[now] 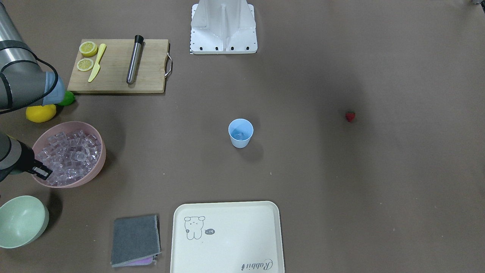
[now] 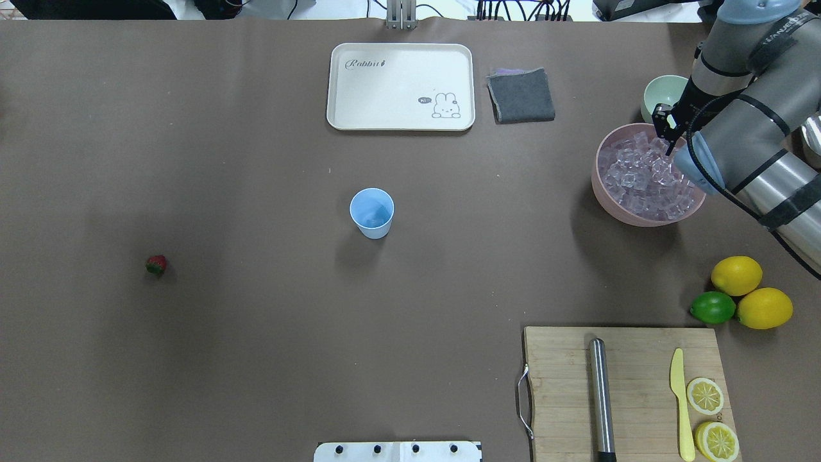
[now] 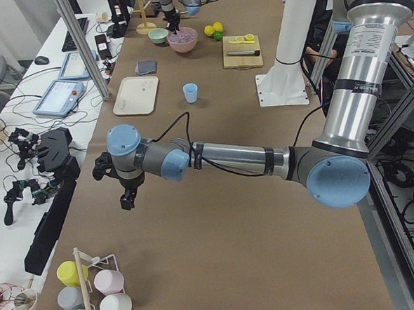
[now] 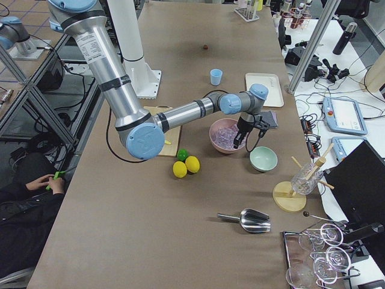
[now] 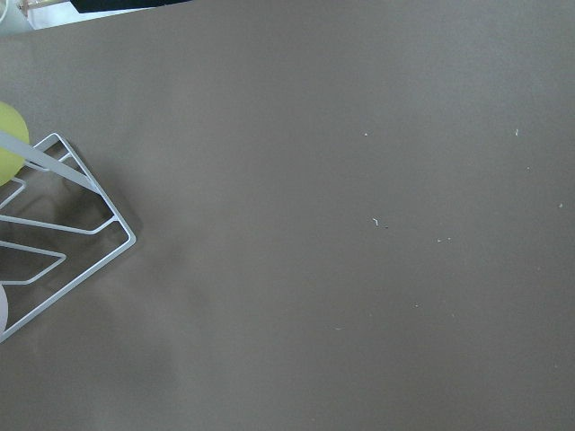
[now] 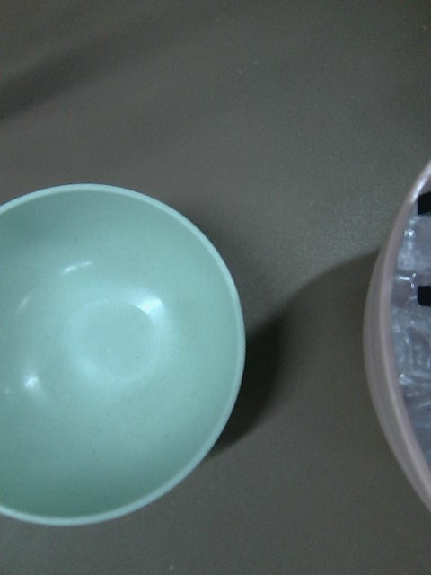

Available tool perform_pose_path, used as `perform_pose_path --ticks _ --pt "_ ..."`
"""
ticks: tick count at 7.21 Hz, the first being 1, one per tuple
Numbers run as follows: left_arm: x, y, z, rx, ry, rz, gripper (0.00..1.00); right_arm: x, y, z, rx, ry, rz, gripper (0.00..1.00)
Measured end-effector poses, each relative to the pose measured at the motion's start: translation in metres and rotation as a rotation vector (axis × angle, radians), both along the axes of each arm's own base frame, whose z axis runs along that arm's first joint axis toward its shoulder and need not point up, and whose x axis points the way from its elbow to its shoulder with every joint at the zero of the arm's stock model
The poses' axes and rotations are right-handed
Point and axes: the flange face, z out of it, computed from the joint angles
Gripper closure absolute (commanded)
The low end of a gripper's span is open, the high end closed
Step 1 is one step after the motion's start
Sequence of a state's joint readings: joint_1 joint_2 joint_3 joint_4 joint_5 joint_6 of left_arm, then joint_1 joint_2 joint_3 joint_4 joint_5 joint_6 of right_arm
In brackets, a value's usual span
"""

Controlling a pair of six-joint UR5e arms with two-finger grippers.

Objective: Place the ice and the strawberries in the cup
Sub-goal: 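Lower the right gripper into the ice and pinch another cube, then carry the ice cube with the right gripper over the blue cup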

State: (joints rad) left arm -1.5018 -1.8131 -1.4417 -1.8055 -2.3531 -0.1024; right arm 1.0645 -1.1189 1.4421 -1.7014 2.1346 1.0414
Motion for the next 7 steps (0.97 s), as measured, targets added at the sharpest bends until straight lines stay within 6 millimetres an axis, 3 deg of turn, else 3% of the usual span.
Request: perform_pose_path --ticks 2,4,7 --pt "0.000 0.000 0.001 -0.002 0.000 0.000 0.02 0.009 -0.003 -0.009 0.014 -0.011 0.012 1.00" --pt "0.002 0.000 0.003 -0.007 0.000 0.003 0.02 0.027 -0.003 -0.039 0.040 -0.033 0.031 1.00" --pt "0.006 0.000 0.005 -0.011 -0.001 0.010 0.02 0.036 0.026 -0.139 0.201 -0.114 -0.001 1.00"
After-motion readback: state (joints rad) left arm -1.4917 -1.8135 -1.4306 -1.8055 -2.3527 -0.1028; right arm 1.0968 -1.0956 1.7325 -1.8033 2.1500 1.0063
